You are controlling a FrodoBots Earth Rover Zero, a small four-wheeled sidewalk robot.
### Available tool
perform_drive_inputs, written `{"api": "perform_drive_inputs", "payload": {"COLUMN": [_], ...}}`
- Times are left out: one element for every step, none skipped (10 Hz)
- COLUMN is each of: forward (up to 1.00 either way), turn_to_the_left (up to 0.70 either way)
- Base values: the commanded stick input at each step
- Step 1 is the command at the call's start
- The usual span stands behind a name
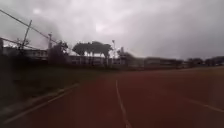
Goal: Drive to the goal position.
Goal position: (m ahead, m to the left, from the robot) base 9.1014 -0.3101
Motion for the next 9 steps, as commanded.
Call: {"api": "perform_drive_inputs", "payload": {"forward": [0.5, 0.5, 0.5, 0.5, 0.5, 0.5, 0.5, 0.5, 0.5], "turn_to_the_left": [0.0, 0.0, 0.0, 0.0, 0.0, 0.0, 0.0, 0.0, 0.0]}}
